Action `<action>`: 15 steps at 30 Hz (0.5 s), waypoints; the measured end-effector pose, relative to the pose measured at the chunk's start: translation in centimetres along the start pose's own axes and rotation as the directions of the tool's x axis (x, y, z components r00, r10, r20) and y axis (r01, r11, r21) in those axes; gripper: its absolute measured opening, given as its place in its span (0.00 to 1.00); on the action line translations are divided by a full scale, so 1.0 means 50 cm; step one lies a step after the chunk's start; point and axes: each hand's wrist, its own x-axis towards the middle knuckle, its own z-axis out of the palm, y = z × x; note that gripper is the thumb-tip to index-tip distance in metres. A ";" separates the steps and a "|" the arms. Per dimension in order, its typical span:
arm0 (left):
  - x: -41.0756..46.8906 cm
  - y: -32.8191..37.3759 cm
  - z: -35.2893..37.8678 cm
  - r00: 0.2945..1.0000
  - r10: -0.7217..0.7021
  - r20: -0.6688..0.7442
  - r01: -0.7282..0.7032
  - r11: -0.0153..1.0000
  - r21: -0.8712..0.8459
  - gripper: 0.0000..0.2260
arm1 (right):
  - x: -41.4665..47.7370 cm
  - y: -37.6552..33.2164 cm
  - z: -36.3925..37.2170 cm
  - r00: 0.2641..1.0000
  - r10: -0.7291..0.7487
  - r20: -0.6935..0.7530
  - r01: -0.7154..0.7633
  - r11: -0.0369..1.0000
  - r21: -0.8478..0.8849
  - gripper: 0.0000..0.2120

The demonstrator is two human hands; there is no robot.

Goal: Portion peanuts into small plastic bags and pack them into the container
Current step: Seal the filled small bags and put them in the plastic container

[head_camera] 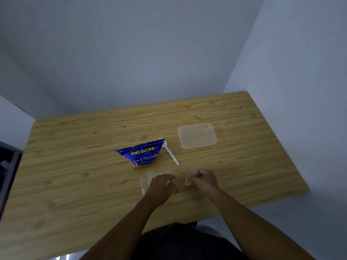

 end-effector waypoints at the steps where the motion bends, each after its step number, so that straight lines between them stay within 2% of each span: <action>1: 0.001 0.002 -0.003 0.999 -0.021 -0.043 0.018 0.997 -0.075 0.12 | 0.001 -0.009 -0.002 0.999 -0.046 0.011 0.046 0.999 0.022 0.11; 4: 0.014 0.024 -0.030 0.982 -0.124 -0.144 0.069 0.940 -0.335 0.12 | 0.004 -0.035 -0.003 0.980 -0.176 0.088 0.172 0.984 0.050 0.14; 6: 0.027 0.041 -0.054 0.964 -0.140 -0.225 0.032 0.904 -0.426 0.09 | -0.002 -0.062 -0.001 0.963 -0.251 0.101 0.249 0.968 0.037 0.12; 10: 0.040 0.061 -0.094 0.937 -0.077 -0.341 -0.089 0.891 -0.445 0.03 | -0.008 -0.095 0.006 0.942 -0.317 0.107 0.310 0.948 0.076 0.10; 15: 0.042 0.067 -0.111 0.919 -0.062 -0.390 -0.117 0.901 -0.419 0.04 | -0.021 -0.128 0.006 0.929 -0.365 0.051 0.354 0.922 0.155 0.09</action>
